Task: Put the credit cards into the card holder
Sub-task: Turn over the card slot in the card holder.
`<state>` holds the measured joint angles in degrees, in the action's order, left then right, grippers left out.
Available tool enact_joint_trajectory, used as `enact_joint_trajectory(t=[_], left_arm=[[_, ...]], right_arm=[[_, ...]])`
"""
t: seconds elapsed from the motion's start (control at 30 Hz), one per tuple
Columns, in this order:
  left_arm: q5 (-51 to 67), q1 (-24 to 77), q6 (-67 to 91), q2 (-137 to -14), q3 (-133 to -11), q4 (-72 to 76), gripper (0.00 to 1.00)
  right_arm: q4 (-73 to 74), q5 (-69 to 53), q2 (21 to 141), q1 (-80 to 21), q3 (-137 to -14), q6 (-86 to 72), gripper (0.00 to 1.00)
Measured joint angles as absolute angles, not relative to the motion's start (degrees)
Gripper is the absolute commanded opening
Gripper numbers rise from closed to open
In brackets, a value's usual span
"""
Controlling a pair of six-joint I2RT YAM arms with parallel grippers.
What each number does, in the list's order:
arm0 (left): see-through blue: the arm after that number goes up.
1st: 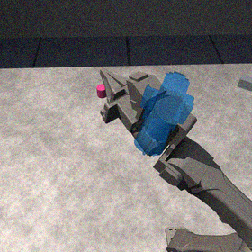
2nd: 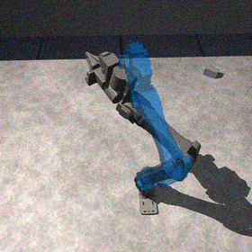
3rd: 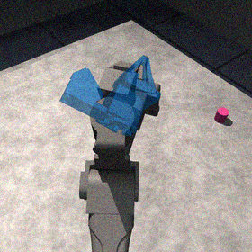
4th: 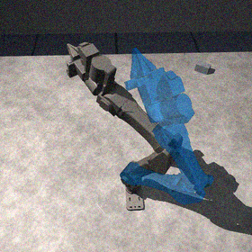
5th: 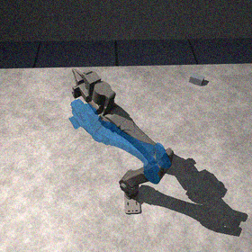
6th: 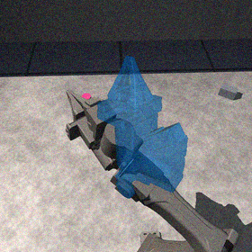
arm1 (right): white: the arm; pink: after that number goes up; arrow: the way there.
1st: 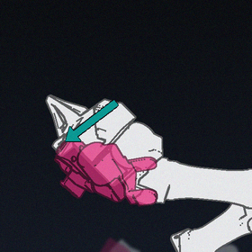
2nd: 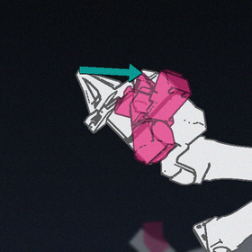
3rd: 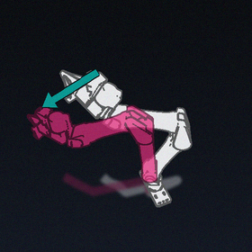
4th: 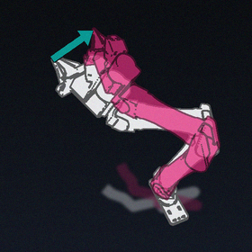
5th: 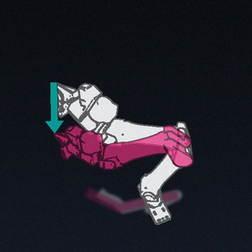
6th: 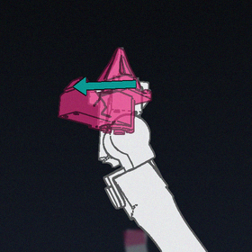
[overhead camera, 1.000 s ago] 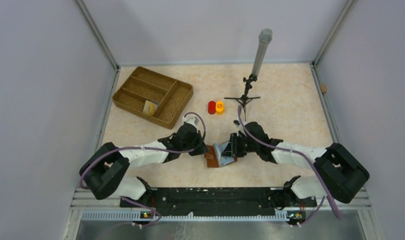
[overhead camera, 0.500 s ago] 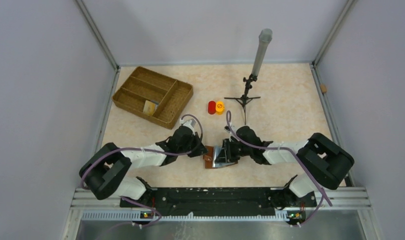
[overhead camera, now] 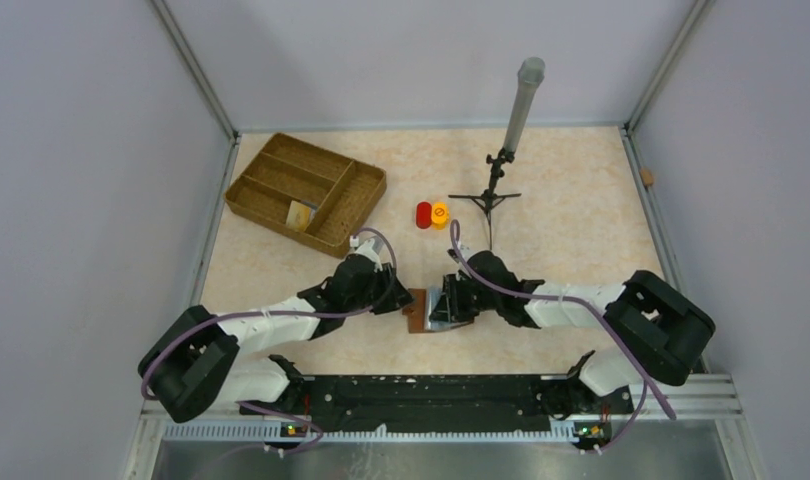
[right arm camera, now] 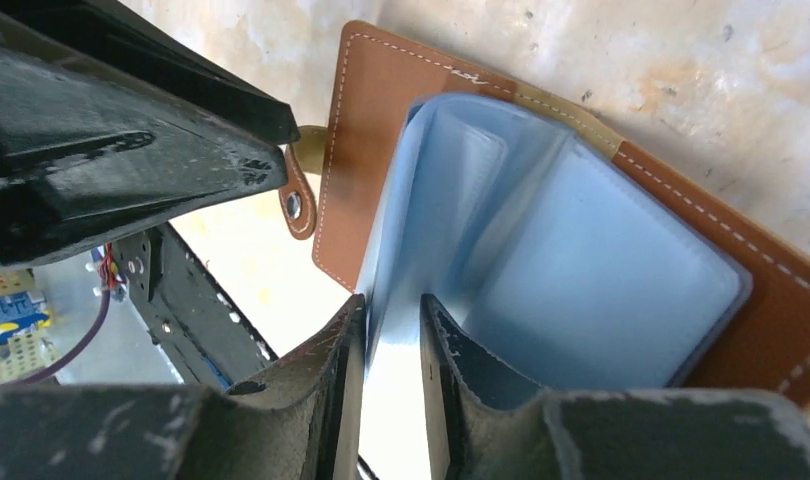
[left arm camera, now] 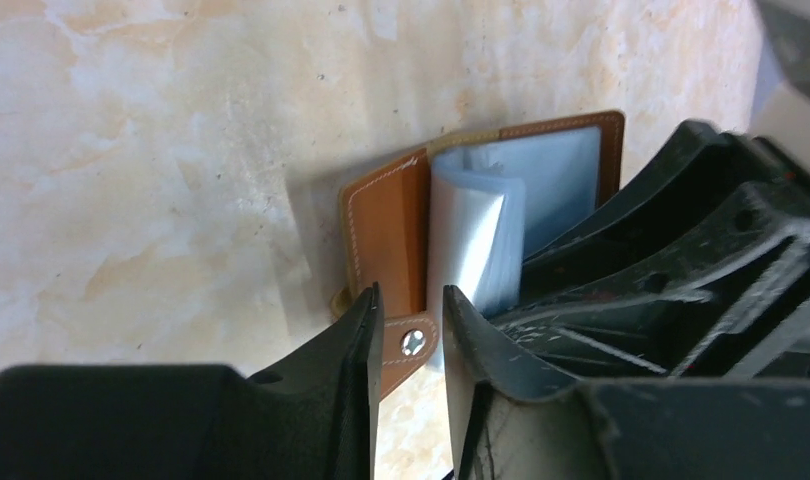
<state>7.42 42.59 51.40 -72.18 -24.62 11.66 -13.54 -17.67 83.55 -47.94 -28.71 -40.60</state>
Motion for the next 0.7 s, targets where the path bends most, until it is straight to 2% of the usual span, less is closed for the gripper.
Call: enact_joint_trajectory(t=[0.3,0.5,0.6,0.7], left_arm=[[6.83,42.54,51.96,-71.79,-23.11,11.07,0.24],[6.15,42.54,51.94,-71.81,-23.11,10.17,0.25],[5.23,42.5,51.83,-71.09,-23.11,8.56,0.29],[4.14,42.5,50.98,-68.64,-23.11,6.76,0.44]], right_arm=[[-9.56,-16.1,79.53,-48.49,-31.29,-39.51,0.46],[-8.54,-14.96,77.12,-48.62,-31.29,-39.44,0.47],[-7.7,-13.3,76.79,-48.62,-31.29,-39.46,0.45],[-6.63,-11.81,76.71,-48.62,-31.29,-39.48,0.45]])
